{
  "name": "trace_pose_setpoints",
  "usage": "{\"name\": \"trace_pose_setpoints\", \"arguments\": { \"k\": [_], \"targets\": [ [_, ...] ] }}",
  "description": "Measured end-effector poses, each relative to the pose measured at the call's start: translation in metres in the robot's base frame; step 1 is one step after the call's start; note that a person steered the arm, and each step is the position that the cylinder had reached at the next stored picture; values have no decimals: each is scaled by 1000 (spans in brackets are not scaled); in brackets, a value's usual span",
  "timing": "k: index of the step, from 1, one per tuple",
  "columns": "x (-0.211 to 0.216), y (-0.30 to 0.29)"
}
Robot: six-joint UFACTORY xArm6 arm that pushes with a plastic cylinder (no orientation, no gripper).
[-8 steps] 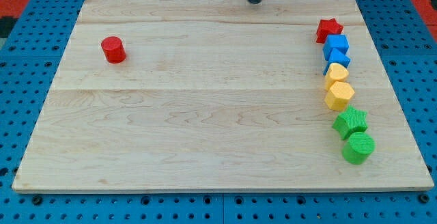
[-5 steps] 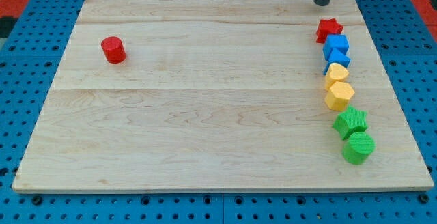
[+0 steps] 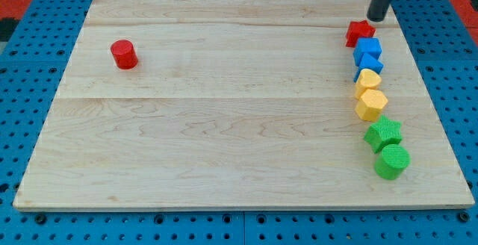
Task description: Slide the red star parallel to the blue cube
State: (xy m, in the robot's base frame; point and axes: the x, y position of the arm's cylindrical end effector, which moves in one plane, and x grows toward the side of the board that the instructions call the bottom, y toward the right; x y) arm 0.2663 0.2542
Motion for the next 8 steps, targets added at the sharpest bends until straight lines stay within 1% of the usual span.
{"name": "trace_pose_setpoints", "arguments": {
  "k": [1,2,3,5,6,7,8],
  "targets": [
    [29,-15],
    [31,-66],
    [33,-105],
    [35,-104],
    [53,-112],
    [74,-182],
    [105,-184]
  ]
}}
